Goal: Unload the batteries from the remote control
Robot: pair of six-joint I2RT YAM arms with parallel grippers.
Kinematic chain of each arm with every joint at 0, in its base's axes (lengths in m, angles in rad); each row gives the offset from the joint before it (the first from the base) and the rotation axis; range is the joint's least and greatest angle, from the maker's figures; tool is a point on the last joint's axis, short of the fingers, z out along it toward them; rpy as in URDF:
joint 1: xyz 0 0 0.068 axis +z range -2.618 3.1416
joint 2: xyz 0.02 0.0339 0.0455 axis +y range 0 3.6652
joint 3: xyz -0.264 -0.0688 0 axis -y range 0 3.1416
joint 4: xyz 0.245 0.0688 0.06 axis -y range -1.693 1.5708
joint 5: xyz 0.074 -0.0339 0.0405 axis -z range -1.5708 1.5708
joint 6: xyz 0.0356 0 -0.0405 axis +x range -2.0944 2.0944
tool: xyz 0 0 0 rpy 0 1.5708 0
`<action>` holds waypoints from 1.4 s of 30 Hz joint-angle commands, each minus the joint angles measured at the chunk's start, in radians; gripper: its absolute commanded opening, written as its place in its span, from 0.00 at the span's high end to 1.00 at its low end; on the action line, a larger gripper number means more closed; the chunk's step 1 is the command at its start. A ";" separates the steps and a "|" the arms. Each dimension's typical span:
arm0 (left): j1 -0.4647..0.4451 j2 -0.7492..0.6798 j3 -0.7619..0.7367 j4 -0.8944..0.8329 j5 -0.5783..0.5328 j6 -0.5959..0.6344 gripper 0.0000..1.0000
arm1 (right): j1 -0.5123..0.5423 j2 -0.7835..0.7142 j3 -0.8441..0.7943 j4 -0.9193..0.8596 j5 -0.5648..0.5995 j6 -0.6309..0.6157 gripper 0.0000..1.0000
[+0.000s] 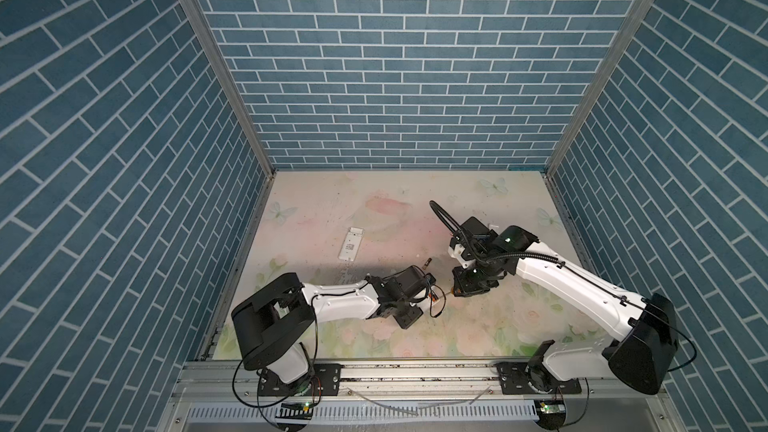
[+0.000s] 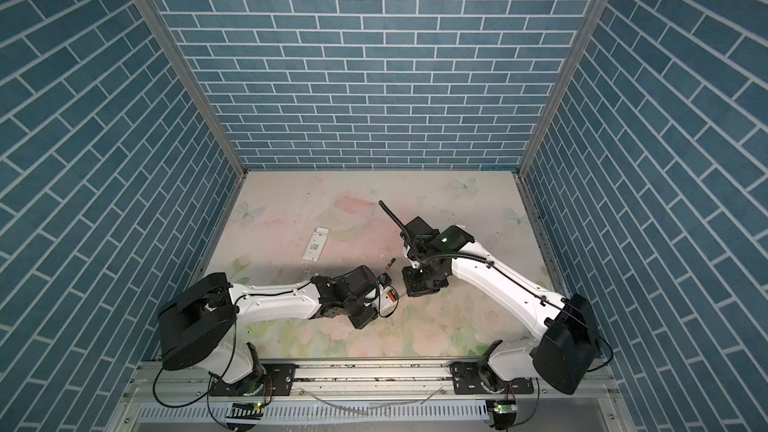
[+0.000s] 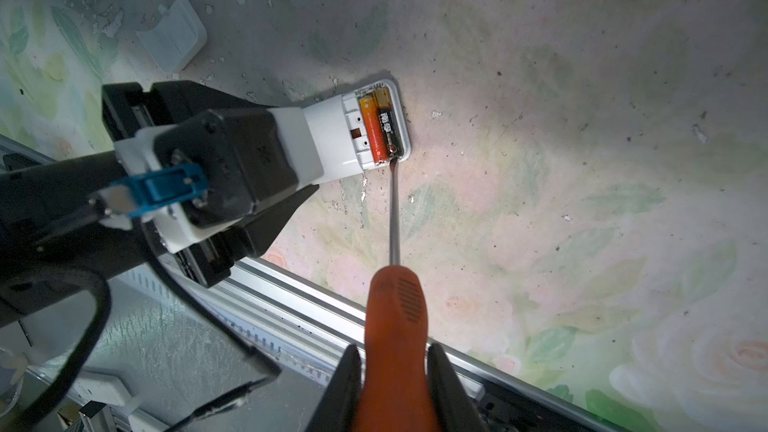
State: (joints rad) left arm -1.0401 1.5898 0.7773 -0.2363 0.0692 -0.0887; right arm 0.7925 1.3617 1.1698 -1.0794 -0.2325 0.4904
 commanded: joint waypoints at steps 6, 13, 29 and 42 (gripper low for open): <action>-0.001 0.026 -0.025 -0.044 0.029 0.002 0.62 | -0.004 0.006 0.007 0.015 -0.011 -0.016 1.00; -0.002 0.029 -0.024 -0.045 0.029 0.002 0.62 | -0.003 -0.008 -0.033 0.046 -0.012 0.001 1.00; -0.003 0.058 -0.013 -0.017 0.047 -0.003 0.62 | 0.026 -0.132 -0.240 0.295 0.047 0.148 1.00; -0.019 0.110 0.013 -0.013 0.064 0.014 0.63 | 0.069 -0.248 -0.397 0.542 0.081 0.192 1.00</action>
State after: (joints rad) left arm -1.0470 1.6199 0.8108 -0.2676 0.0589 -0.0933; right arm 0.8383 1.0851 0.8501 -0.7200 -0.1333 0.6407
